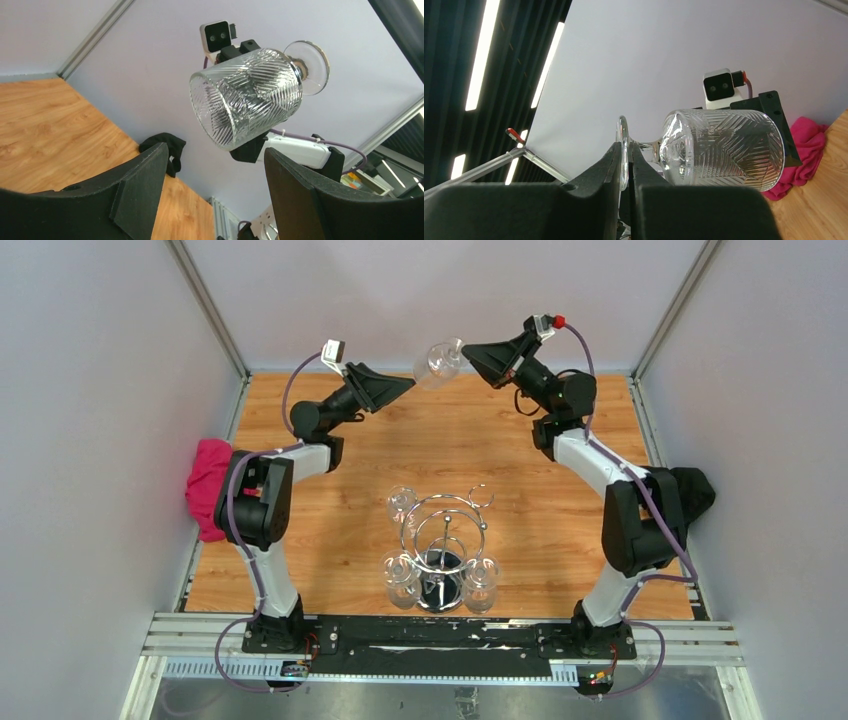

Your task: Take the wine glass off the wine glass rack

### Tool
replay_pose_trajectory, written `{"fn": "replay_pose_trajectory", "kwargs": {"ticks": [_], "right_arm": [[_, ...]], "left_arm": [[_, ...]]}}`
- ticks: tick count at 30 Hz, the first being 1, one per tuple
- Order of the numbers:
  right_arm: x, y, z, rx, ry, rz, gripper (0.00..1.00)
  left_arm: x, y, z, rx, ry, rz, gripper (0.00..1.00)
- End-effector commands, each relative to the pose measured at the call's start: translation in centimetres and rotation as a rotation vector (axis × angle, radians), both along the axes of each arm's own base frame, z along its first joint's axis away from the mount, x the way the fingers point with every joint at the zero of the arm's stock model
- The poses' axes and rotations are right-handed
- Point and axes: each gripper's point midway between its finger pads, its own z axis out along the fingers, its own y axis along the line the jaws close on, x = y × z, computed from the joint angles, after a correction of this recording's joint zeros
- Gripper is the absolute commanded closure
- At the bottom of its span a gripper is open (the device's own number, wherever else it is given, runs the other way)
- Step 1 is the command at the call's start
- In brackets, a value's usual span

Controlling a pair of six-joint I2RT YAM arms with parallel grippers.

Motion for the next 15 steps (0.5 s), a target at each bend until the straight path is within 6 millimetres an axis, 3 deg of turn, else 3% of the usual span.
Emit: {"fn": "replay_pose_trajectory", "kwargs": {"ticks": [1,10,15], "right_arm": [[-1.6,0.4,2.3,0.073,-0.093,0.035,1.0],[-1.6,1.8,1.5,0.123,-0.103,0.082,1.0],[-1.7,2.4,1.1,0.166,-0.123,0.108,1.0]], "left_arm": [[0.0,0.3,1.6,-0.031,-0.069,0.009,0.24],[-2.0,-0.4,4.0,-0.052,-0.11,-0.024,0.26],[-4.7,-0.9,5.9,-0.057,-0.152,-0.057,0.32]]}}
